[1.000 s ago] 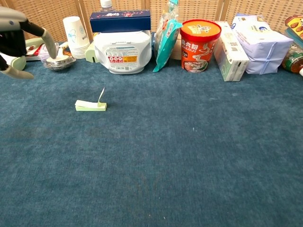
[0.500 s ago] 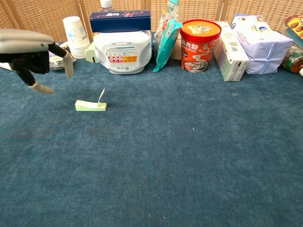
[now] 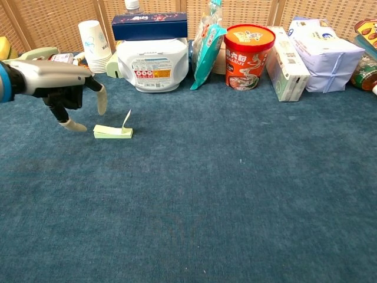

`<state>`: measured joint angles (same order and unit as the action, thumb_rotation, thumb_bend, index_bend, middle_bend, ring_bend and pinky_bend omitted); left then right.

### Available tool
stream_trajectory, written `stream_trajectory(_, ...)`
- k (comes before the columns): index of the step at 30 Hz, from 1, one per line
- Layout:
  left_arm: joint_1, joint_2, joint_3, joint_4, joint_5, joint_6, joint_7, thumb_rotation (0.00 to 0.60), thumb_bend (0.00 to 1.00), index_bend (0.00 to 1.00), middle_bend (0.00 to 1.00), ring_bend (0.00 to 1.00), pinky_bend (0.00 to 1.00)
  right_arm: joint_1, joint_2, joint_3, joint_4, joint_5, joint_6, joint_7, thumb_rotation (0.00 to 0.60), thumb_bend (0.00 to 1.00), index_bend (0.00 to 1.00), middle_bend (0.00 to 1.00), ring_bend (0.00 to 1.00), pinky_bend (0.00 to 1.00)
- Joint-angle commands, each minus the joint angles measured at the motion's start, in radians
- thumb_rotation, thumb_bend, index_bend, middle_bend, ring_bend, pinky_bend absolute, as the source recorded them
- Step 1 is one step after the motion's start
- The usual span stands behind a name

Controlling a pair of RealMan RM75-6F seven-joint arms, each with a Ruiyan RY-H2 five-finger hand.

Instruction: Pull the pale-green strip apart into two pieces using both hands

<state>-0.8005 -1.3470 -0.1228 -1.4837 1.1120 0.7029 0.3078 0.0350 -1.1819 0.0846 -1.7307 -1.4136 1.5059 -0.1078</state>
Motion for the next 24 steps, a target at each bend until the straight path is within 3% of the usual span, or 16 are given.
stream_trajectory(1, -0.015, -0.02, 0.007, 0.017, -0.024, -0.009, 0.015, 0.6, 0.22, 0.39, 1.0, 1.0, 1.0, -0.003, 0.002, 0.0, 0.0, 0.001, 0.004, 0.001, 0.6, 0.47, 0.1, 0.31, 0.16, 0.12)
stream_trajectory(24, -0.072, -0.079, 0.042, 0.07, -0.156, -0.018, 0.076, 0.6, 0.23, 0.41, 1.0, 1.0, 1.0, -0.029, 0.017, -0.003, 0.0, 0.001, 0.026, 0.022, 0.6, 0.47, 0.08, 0.31, 0.14, 0.12)
